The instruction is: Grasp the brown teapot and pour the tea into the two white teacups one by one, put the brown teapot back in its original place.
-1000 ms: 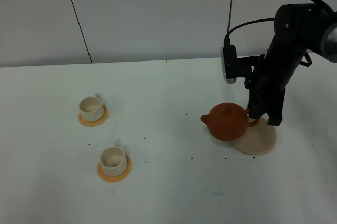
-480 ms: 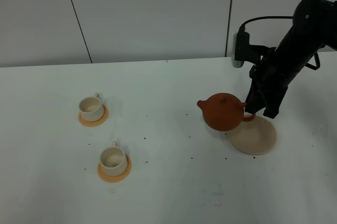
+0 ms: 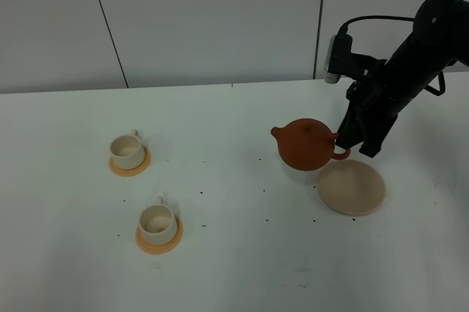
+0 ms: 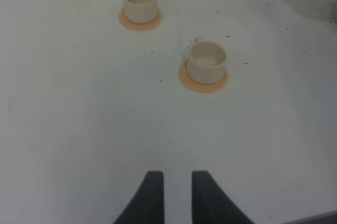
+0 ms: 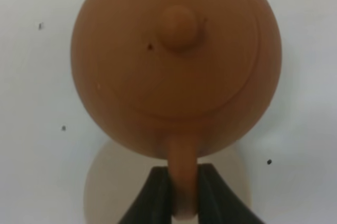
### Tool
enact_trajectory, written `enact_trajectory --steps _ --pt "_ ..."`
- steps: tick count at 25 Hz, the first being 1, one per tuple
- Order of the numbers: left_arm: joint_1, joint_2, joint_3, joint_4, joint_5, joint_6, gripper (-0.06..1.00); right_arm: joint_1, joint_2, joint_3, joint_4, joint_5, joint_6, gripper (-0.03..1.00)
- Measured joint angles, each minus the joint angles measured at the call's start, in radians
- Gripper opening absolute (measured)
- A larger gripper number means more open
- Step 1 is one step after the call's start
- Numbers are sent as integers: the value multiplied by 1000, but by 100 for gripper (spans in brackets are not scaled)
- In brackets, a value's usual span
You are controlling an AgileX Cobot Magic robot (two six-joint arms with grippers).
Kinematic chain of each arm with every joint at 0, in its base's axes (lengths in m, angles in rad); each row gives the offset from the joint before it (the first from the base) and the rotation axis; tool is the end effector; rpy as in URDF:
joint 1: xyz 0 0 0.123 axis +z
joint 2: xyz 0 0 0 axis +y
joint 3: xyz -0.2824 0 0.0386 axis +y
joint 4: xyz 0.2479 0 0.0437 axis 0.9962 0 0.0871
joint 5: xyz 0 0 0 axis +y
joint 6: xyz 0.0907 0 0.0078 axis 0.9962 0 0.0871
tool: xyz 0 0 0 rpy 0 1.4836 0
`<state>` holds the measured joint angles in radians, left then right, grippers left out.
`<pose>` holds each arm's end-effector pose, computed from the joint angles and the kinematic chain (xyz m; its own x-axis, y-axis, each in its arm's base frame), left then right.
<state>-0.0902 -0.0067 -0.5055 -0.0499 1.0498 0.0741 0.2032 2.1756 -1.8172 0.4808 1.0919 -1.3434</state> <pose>-0.0065 -0.0034 0.2796 -0.4262 0.0879 -0.9003 0.1500 0.9884 0.0255 0.4439 0.1296 0.2071 -0.1666 -0.8672 -0.4692 -0.9752 0.2151 -0.0514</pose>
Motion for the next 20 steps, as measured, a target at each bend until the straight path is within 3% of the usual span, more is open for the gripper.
enact_trajectory --steps 10,20 --pt "0 0 0 0 0 0 20 -5 0 0 1 8 10 10" --pt "0 0 0 0 0 1 20 -13 0 0 -61 15 44 10"
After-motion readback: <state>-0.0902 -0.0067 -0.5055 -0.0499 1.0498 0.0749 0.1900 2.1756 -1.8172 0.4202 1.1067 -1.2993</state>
